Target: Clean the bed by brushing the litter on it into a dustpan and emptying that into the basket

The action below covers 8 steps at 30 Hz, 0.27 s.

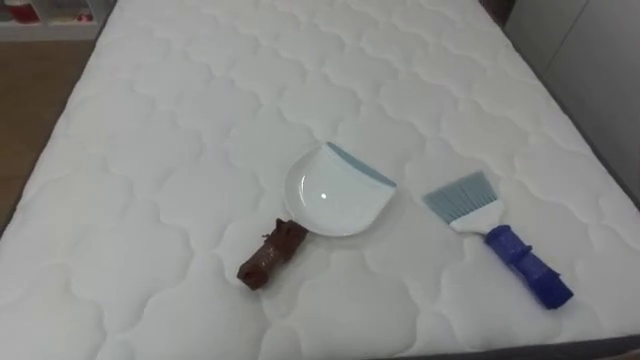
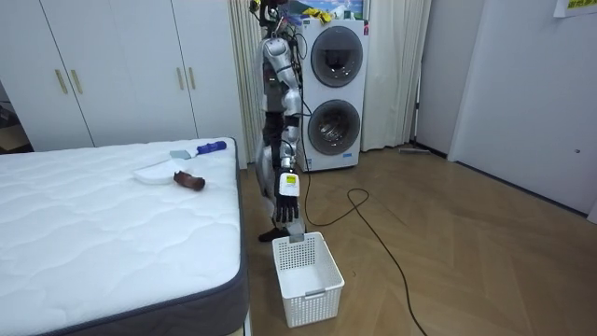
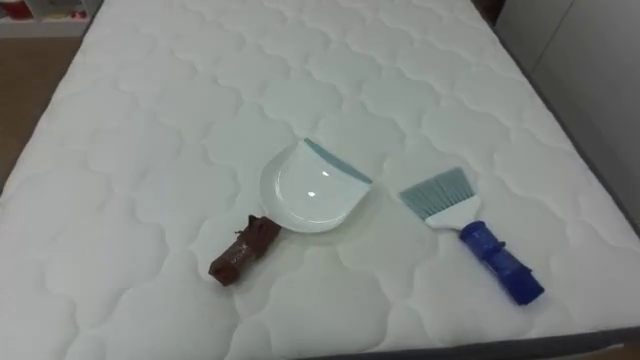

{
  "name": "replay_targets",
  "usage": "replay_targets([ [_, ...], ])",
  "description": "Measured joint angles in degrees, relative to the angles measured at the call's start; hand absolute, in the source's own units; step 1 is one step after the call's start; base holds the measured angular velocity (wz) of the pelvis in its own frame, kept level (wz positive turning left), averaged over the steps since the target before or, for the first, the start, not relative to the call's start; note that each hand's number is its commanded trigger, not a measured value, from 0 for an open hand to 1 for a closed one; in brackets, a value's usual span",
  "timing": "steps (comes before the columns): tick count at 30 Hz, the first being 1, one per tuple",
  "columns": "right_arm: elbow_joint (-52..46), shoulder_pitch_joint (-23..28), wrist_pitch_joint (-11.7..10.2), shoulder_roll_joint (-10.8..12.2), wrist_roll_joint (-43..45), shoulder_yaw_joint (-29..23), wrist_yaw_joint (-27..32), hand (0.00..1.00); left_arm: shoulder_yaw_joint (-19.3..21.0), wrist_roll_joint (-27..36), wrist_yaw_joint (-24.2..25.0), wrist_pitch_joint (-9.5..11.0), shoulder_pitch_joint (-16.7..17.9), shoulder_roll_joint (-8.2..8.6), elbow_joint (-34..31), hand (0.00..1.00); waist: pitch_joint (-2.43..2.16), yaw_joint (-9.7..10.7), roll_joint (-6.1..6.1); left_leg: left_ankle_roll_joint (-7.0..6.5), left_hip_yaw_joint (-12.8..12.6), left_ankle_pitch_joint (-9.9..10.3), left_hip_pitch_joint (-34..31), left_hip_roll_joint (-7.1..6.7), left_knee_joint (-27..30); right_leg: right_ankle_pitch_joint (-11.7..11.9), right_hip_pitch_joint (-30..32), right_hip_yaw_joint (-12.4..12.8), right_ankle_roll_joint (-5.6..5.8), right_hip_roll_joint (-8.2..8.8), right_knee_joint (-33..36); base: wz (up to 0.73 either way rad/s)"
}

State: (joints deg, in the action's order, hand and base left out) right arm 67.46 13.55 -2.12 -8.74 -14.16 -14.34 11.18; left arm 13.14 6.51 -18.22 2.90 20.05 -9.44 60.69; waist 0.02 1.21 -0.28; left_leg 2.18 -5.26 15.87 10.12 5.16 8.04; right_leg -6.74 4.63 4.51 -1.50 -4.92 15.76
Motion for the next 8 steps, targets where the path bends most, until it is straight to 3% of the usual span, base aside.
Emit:
replay_targets([
  [4, 2.0, -0.4, 3.0, -0.1, 5.9, 4.9, -3.0, 0.0, -0.4, -2.6, 1.6, -3.0, -1.1, 0.26, 1.1, 0.0, 0.08, 0.0, 0.0, -0.07, -0.1, 0.0, 0.0, 0.05, 0.4, 0.8, -0.5, 0.0, 0.03, 0.04, -0.8, -0.02],
  [8, 2.3, -1.3, 5.6, 0.0, 18.1, 7.0, -5.5, 0.0, -0.5, -7.6, 3.2, -4.9, -3.4, 1.09, 1.3, 0.0, 0.02, 0.0, 0.22, -0.07, -0.2, 0.0, -0.3, 0.08, 0.6, 1.0, -0.5, 0.1, 0.02, -0.03, -0.8, 0.0],
])
